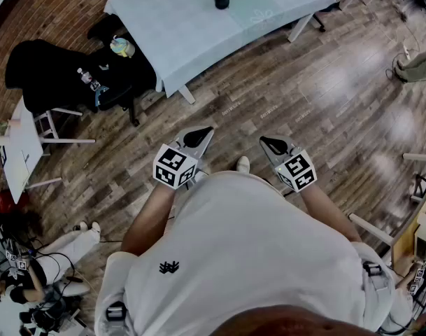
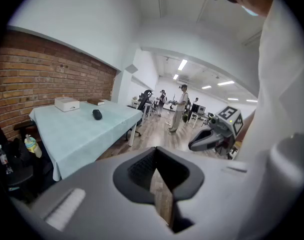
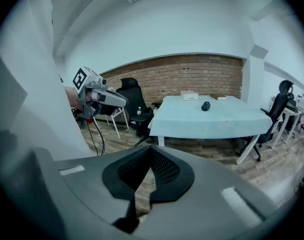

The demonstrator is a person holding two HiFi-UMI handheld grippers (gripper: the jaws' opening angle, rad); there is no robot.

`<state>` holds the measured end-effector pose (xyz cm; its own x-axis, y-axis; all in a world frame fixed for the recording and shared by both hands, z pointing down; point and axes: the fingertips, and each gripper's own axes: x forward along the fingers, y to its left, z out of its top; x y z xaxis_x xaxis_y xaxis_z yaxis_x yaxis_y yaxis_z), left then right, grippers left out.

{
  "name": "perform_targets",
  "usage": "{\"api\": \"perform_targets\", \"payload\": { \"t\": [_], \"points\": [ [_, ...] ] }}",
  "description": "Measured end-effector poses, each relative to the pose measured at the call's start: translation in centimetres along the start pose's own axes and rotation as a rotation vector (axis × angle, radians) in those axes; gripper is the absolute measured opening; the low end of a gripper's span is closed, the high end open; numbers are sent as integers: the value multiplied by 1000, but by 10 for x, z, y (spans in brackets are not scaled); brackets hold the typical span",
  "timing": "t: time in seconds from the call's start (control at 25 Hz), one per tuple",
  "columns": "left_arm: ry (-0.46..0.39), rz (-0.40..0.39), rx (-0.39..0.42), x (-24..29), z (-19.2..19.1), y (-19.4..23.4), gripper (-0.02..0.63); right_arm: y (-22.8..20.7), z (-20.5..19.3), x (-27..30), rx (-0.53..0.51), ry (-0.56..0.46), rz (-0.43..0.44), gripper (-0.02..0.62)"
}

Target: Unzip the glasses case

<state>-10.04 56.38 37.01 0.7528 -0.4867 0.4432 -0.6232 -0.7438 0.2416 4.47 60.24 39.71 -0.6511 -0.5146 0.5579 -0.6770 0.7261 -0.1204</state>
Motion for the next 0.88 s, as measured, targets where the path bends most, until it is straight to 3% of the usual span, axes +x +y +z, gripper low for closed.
{"api": "perform_targets", "payload": {
  "t": [0.52, 0.88],
  "points": [
    [-4, 38, 13, 115, 47, 4, 55, -116, 19, 7, -62, -85, 44, 0],
    [4, -36, 84, 178, 87, 106, 58, -189, 68, 91, -12, -55, 33, 0]
  ]
}}
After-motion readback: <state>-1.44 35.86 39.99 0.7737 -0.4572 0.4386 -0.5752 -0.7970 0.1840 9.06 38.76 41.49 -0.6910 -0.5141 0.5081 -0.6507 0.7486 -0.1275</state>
